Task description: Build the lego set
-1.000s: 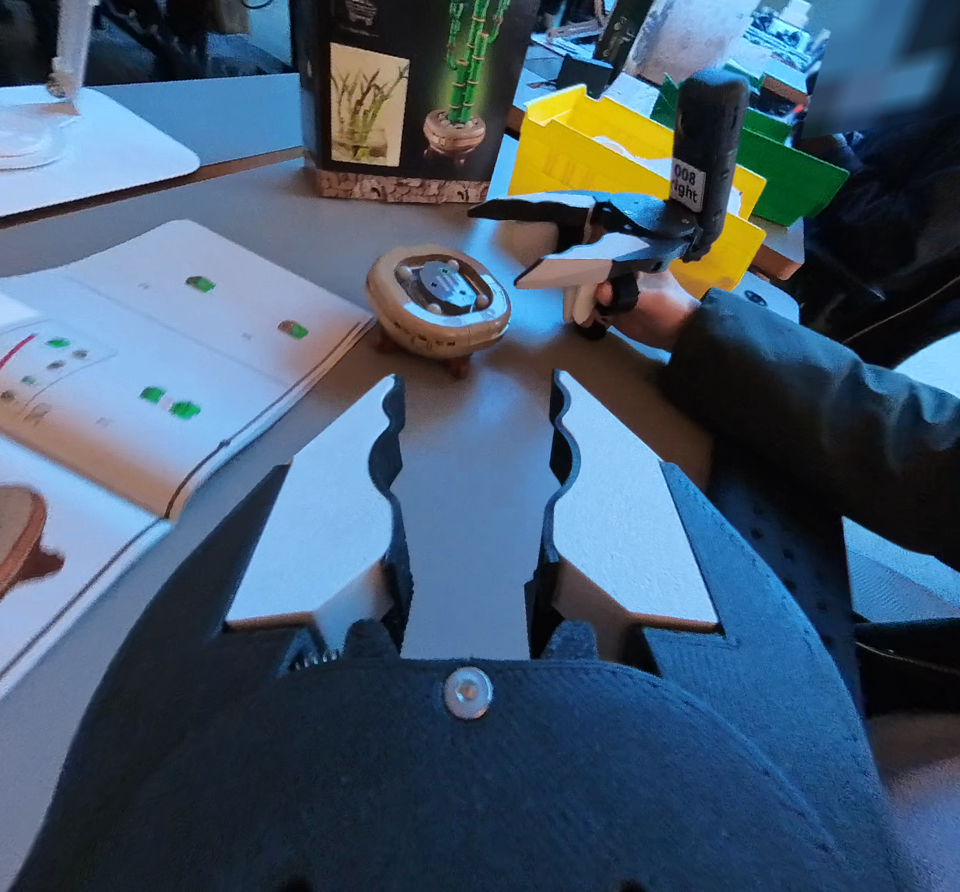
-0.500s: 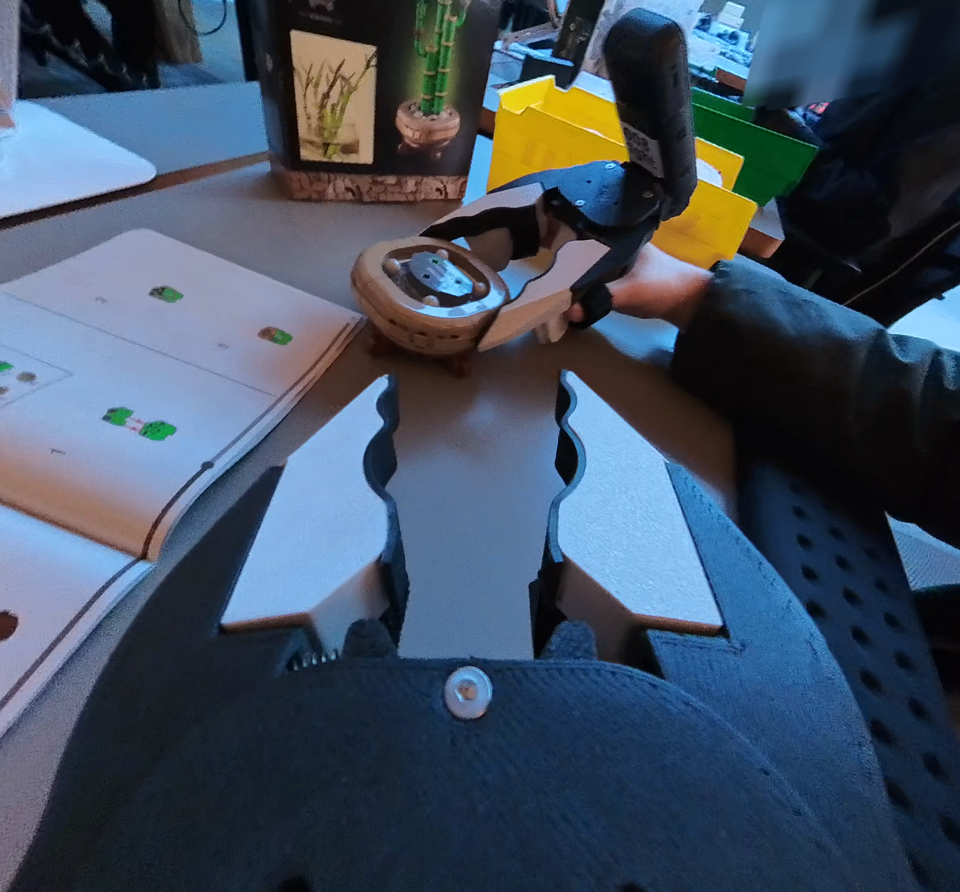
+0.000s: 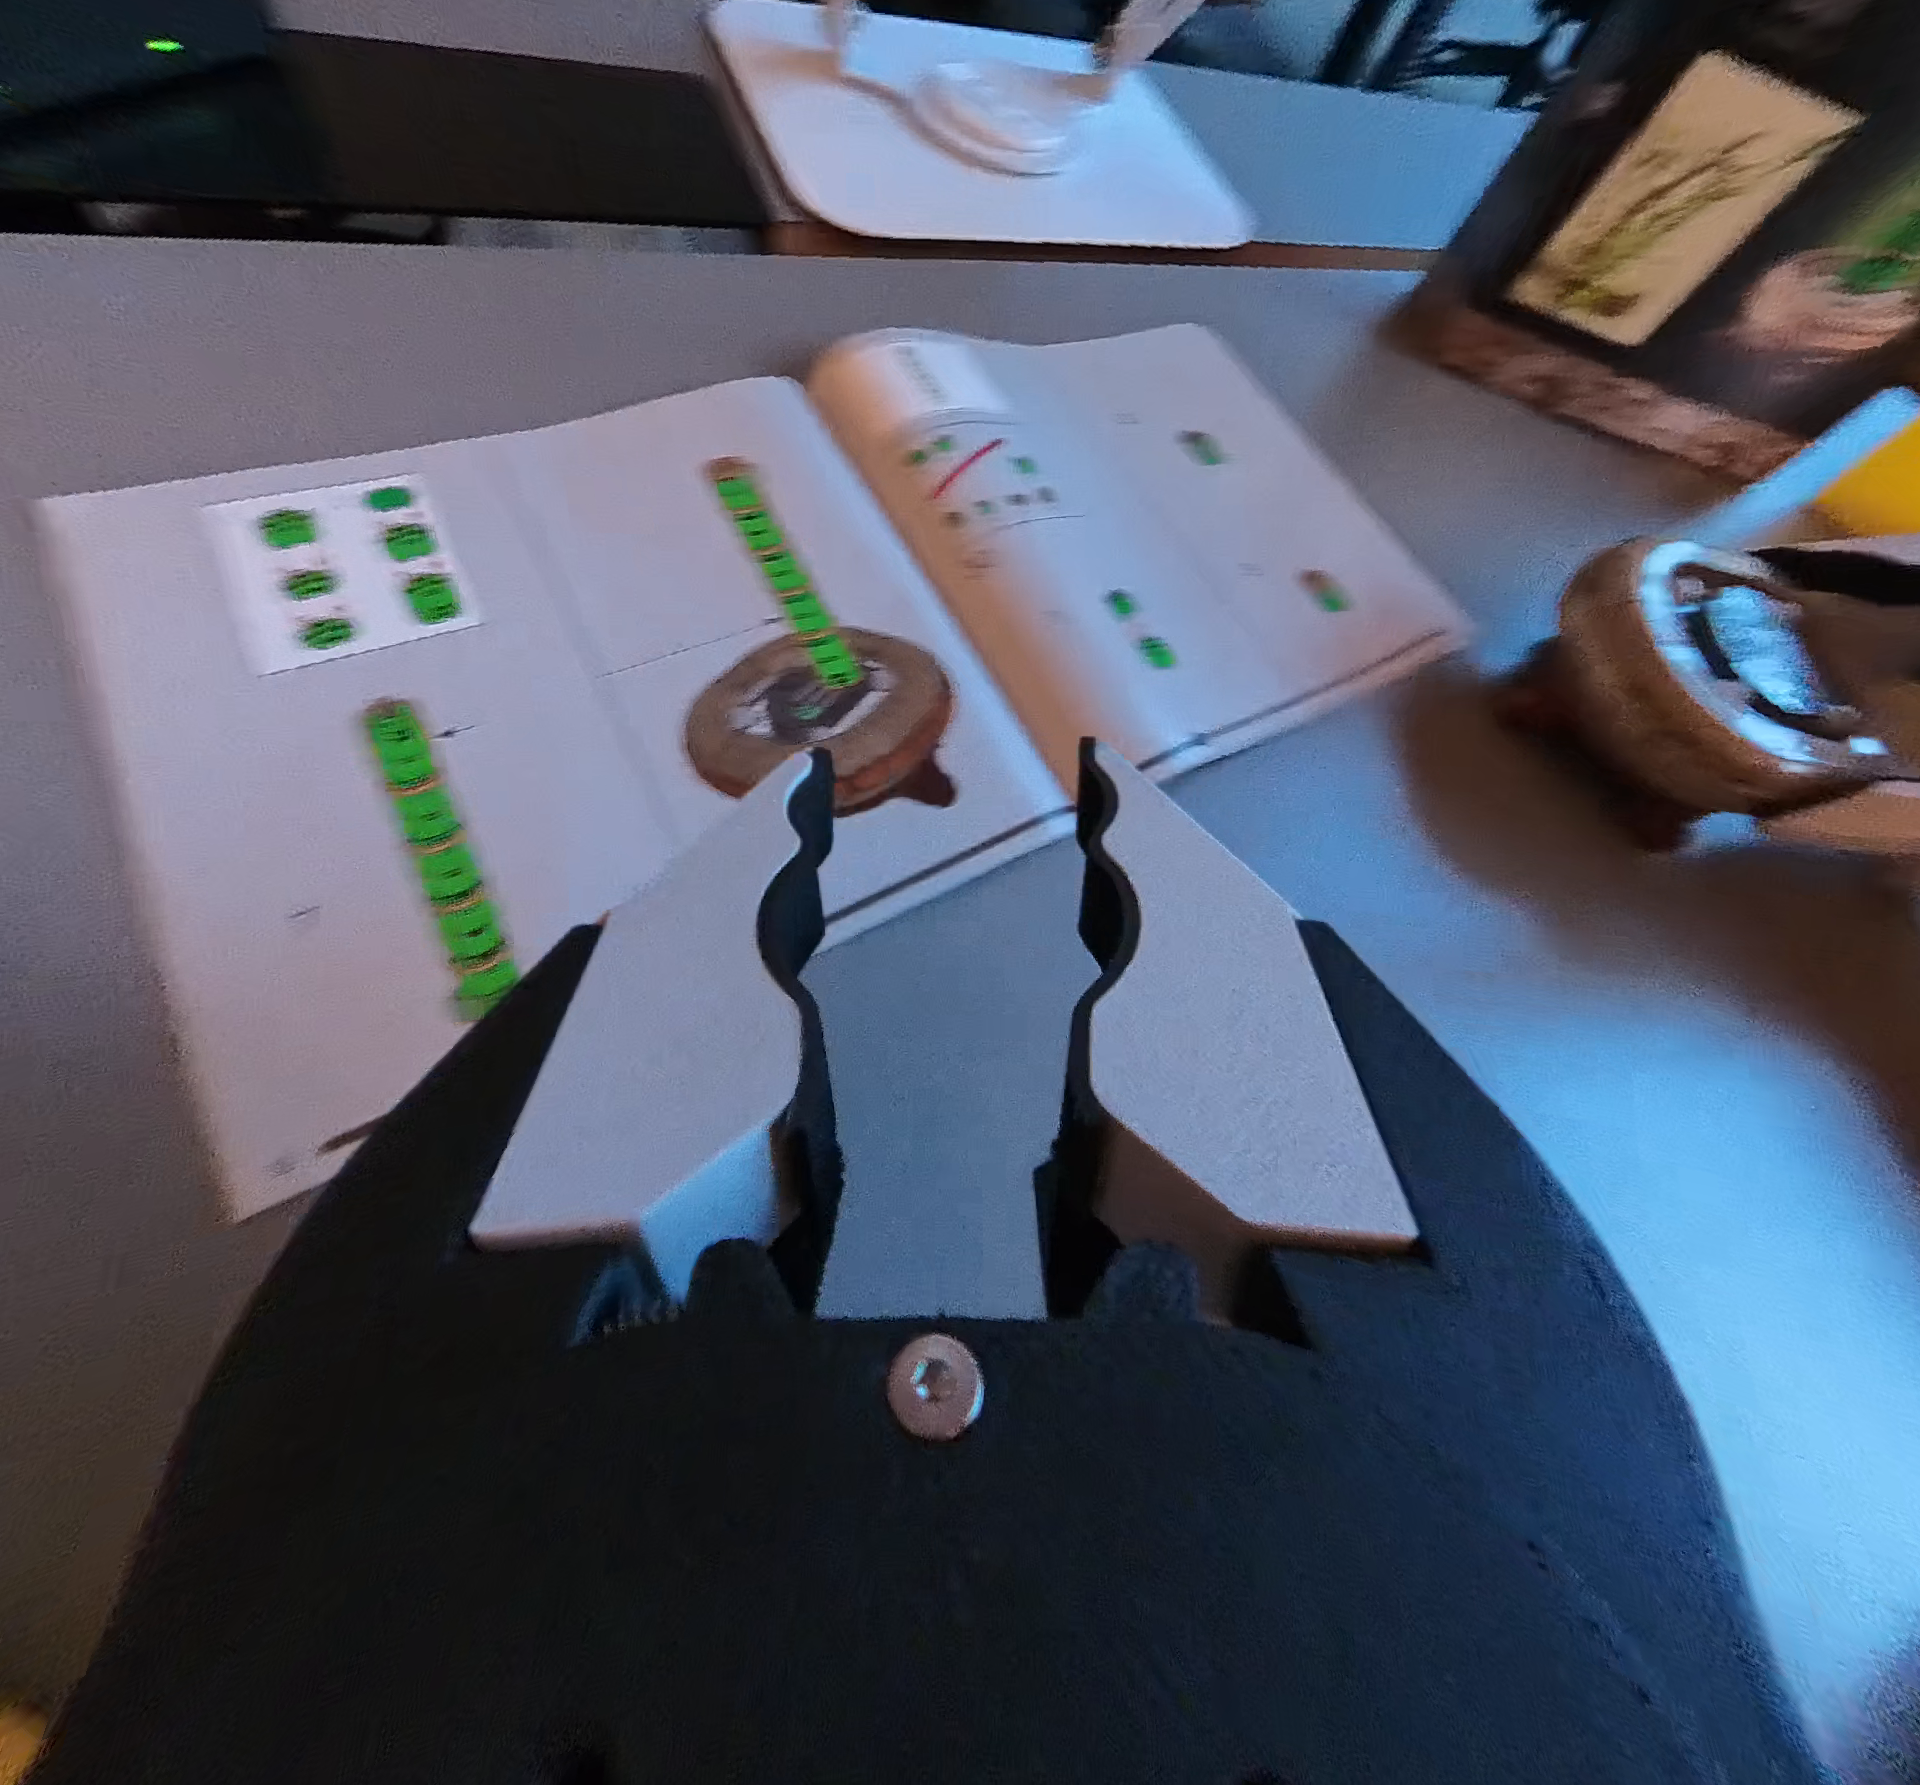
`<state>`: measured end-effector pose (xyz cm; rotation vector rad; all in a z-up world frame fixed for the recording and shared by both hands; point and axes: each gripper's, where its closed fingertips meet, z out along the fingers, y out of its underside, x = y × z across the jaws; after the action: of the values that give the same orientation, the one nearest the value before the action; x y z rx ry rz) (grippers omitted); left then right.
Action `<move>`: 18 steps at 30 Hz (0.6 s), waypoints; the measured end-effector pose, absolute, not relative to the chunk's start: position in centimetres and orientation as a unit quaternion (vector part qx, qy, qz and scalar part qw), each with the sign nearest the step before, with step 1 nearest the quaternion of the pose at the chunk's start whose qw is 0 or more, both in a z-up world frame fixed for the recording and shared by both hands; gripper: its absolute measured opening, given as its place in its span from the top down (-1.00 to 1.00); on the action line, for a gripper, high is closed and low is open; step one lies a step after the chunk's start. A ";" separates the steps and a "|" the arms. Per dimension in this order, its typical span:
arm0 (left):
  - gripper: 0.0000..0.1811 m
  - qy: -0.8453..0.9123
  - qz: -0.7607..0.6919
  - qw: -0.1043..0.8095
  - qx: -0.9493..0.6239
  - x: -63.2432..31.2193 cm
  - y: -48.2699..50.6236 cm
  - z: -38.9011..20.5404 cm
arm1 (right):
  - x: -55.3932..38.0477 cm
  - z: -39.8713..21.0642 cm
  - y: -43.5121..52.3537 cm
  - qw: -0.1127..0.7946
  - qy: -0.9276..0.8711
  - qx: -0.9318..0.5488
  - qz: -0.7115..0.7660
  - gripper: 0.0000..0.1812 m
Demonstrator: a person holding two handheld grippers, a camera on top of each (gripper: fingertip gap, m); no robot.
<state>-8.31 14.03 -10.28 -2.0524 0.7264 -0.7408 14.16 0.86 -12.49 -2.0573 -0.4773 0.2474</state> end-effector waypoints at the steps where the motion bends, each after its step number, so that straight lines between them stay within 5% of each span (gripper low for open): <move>1: 0.45 0.286 -0.271 0.414 -0.821 -8.7 14.4 -10.6 | 14.4 -12.5 0.8 0.485 -0.190 -0.847 0.102 -0.16; 6: 0.42 0.304 -0.170 0.425 -0.836 -9.7 15.6 -12.4 | 14.7 -12.6 0.7 0.476 -0.183 -0.855 0.092 -0.14; 18: 0.49 0.297 -0.187 0.375 -0.858 -9.4 15.2 -13.6 | 18.2 -13.0 0.2 0.441 -0.162 -0.883 -0.017 -0.02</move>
<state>-9.40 15.24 -13.58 -2.1967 0.7604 -0.4783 18.17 0.23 -13.05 -2.1919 -0.4031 -0.0434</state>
